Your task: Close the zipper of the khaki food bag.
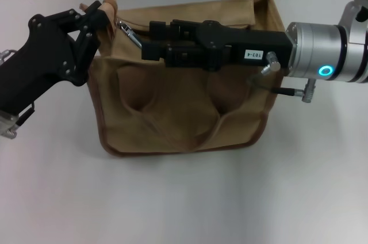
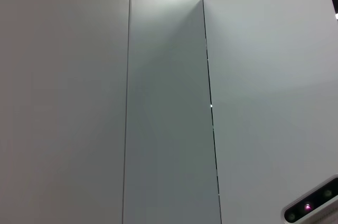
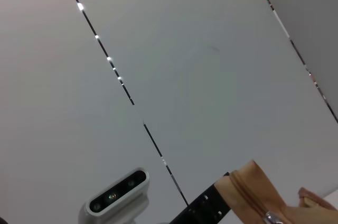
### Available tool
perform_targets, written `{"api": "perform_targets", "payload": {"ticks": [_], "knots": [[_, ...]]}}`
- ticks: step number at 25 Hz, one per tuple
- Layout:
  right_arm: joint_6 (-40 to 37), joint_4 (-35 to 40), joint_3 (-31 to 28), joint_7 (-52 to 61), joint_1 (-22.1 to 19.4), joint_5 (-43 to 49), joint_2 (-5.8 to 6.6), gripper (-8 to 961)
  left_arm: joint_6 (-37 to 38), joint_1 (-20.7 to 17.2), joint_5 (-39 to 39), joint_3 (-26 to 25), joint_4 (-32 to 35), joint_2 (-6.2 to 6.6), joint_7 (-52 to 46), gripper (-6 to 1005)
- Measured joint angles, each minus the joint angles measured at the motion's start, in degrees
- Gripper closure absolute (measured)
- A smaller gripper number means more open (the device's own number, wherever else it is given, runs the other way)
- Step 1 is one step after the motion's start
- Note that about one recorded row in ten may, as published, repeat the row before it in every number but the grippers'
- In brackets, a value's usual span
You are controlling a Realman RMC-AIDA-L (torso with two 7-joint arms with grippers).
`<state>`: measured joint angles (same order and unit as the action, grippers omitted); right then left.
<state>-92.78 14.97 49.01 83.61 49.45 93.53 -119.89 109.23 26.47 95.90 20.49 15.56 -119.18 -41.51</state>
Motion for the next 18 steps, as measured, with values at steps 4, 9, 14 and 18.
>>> {"api": "perform_targets", "payload": {"ticks": [4, 9, 14, 18], "knots": [[2.2, -0.1, 0.6, 3.2, 1.5, 0.0, 0.0, 150, -0.6, 1.0, 0.0, 0.0, 0.0, 0.0, 0.0, 970], [3.5, 0.1, 1.7, 4.0, 2.1, 0.0, 0.0, 150, -1.8, 2.2, 0.0, 0.0, 0.0, 0.0, 0.0, 970], [2.2, -0.1, 2.5, 4.6, 2.5, -0.1, 0.0, 150, -2.0, 2.4, 0.0, 0.0, 0.0, 0.0, 0.0, 970], [2.8, 0.0, 2.4, 4.7, 2.5, -0.1, 0.0, 150, -3.0, 3.9, -0.3, 0.0, -0.1, 0.0, 0.0, 970]]}}
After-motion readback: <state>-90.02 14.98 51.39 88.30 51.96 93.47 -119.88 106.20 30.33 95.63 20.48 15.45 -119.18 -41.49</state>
